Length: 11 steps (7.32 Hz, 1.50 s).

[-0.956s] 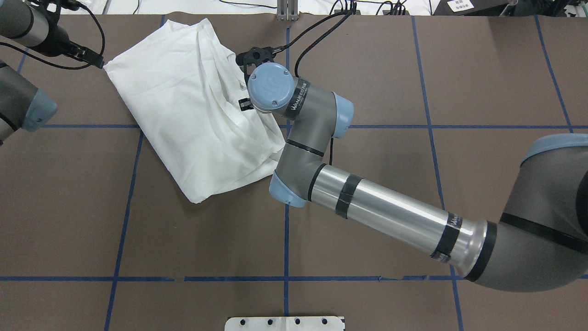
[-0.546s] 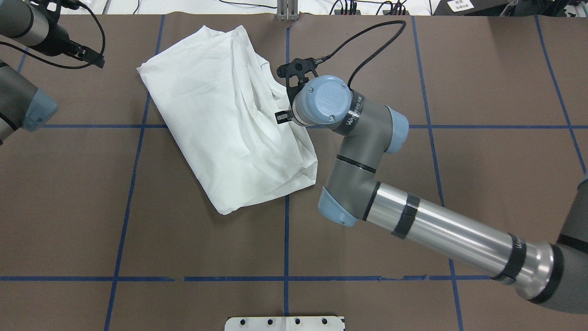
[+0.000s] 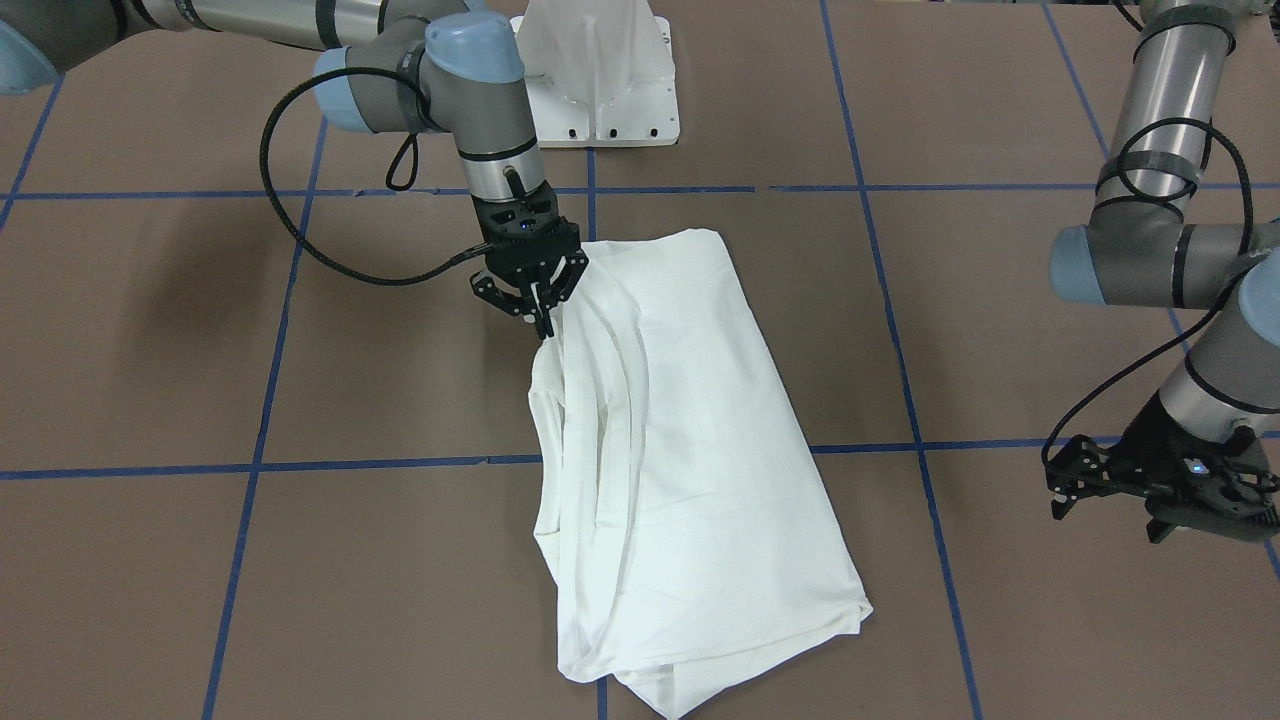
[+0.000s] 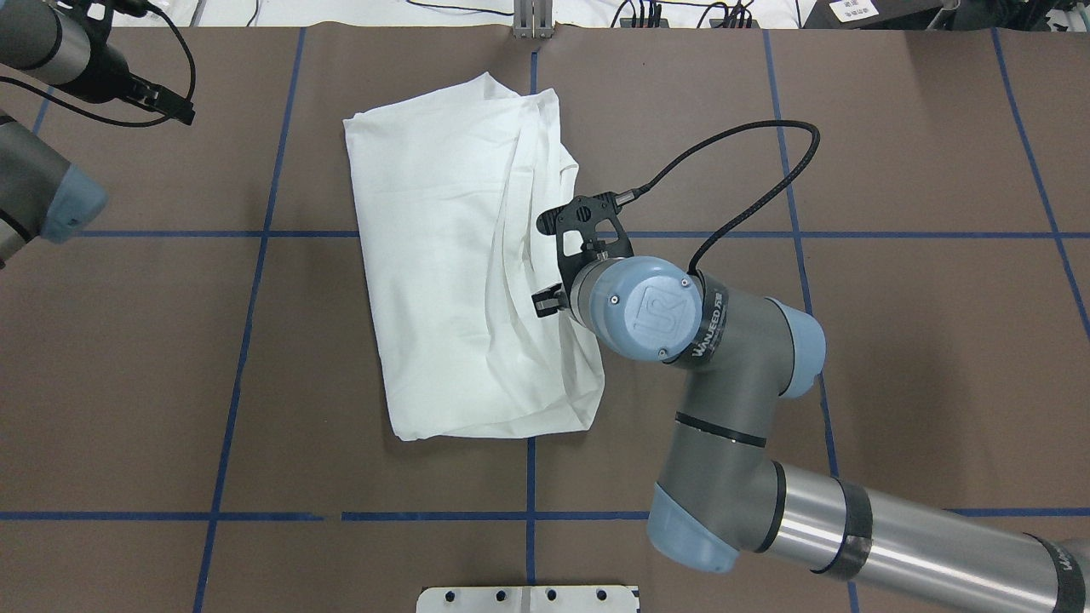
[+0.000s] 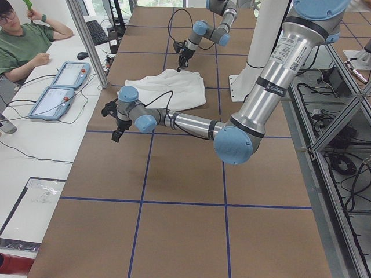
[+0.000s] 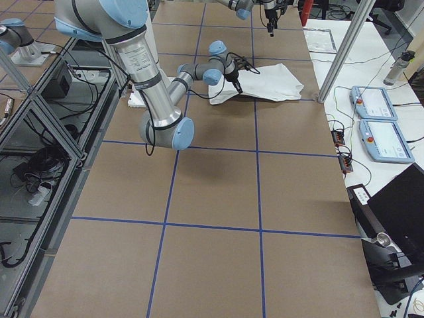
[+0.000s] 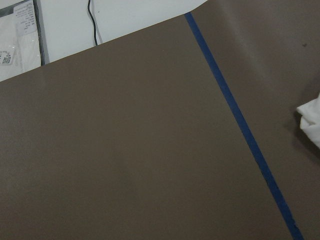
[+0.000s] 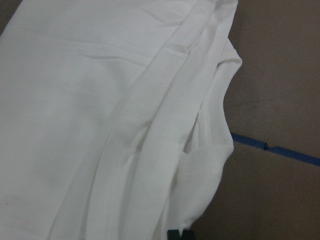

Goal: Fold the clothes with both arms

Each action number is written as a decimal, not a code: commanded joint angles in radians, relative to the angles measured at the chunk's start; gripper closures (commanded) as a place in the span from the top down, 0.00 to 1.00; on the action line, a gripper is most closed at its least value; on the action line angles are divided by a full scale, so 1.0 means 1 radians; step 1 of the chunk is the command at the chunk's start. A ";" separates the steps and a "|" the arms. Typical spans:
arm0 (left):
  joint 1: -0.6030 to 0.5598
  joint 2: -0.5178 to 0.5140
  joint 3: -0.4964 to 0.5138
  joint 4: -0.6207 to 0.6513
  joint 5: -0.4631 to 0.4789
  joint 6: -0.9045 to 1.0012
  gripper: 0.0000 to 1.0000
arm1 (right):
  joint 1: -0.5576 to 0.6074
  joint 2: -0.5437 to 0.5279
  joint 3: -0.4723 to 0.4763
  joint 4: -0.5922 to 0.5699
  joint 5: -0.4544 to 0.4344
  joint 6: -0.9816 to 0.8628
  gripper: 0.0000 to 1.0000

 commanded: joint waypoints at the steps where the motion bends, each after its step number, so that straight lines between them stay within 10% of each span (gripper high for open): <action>1: 0.000 0.005 -0.004 0.000 0.000 0.000 1.00 | -0.090 -0.036 0.040 -0.023 -0.097 0.059 0.00; 3: 0.000 0.005 -0.005 0.000 -0.001 0.000 1.00 | -0.089 -0.105 0.113 -0.025 -0.090 0.056 0.00; 4: 0.000 0.005 -0.011 0.000 -0.001 0.000 1.00 | -0.087 -0.109 0.129 -0.045 -0.081 0.058 0.94; 6: 0.000 0.005 -0.019 0.002 -0.001 0.000 1.00 | 0.053 -0.063 0.118 -0.127 0.131 0.043 0.99; 9: 0.000 0.005 -0.024 0.002 -0.001 0.000 1.00 | 0.086 0.208 -0.172 -0.149 0.200 0.033 0.99; 11: 0.000 0.005 -0.024 0.002 -0.001 -0.009 1.00 | 0.083 0.206 -0.201 -0.152 0.254 -0.011 0.91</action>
